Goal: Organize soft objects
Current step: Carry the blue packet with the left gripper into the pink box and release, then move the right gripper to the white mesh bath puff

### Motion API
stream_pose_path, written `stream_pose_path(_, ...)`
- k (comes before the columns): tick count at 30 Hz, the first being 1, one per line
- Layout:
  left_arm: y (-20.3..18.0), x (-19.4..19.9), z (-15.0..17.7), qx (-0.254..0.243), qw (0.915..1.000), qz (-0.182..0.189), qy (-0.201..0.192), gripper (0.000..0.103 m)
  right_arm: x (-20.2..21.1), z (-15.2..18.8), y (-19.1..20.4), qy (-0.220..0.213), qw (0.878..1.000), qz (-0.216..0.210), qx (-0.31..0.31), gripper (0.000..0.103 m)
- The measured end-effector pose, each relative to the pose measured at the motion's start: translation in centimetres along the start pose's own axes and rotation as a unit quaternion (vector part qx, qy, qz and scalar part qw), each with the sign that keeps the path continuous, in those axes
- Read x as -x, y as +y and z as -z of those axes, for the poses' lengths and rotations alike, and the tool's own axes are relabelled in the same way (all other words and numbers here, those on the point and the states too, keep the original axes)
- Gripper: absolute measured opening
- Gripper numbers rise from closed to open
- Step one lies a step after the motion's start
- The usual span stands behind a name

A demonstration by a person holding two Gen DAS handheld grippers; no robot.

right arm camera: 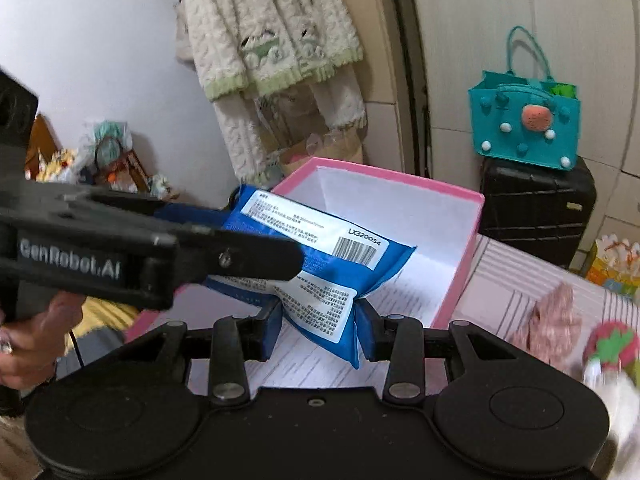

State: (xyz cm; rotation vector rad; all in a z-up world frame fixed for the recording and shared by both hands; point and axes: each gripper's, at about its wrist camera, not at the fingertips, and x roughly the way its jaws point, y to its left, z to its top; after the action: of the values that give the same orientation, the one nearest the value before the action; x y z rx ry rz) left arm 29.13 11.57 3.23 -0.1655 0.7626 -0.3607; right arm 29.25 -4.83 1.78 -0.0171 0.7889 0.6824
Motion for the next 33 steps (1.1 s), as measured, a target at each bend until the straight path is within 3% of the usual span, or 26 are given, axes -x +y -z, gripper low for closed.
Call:
stream_pose_path(10, 2.5, -6.0, -1.4, 0.042, 0.9985, -0.013, 0.034, 0.071, -4.7, -2.3, -3.4, 0.039, 0.999, 0.007, 0.022, 0.045)
stream_pose_path(18, 4.2, -9.8, -1.1, 0.088, 0.9934, -0.014, 0.072, 0.070, -7.2, -2.9, -3.1, 0.069, 0.994, 0.062, 0.065, 0.046)
stream_pose_path(23, 2.1, -8.9, -0.5, 0.023, 0.9980, -0.043, 0.041, 0.073, -7.0, -2.6, -2.7, 0.060, 0.987, 0.109, 0.100, 0.049)
stream_pose_path(29, -1.2, -4.1, 0.1, -0.040, 0.9957, -0.083, -0.006, 0.074, -1.0, -1.5, -4.0, 0.014, 0.998, 0.014, 0.054, 0.049)
stream_pose_path(33, -3.0, -0.8, 0.3, -0.048, 0.9965, -0.068, -0.008, 0.074, 3.0, -0.5, -4.5, -0.004, 1.000, -0.011, 0.027, 0.049)
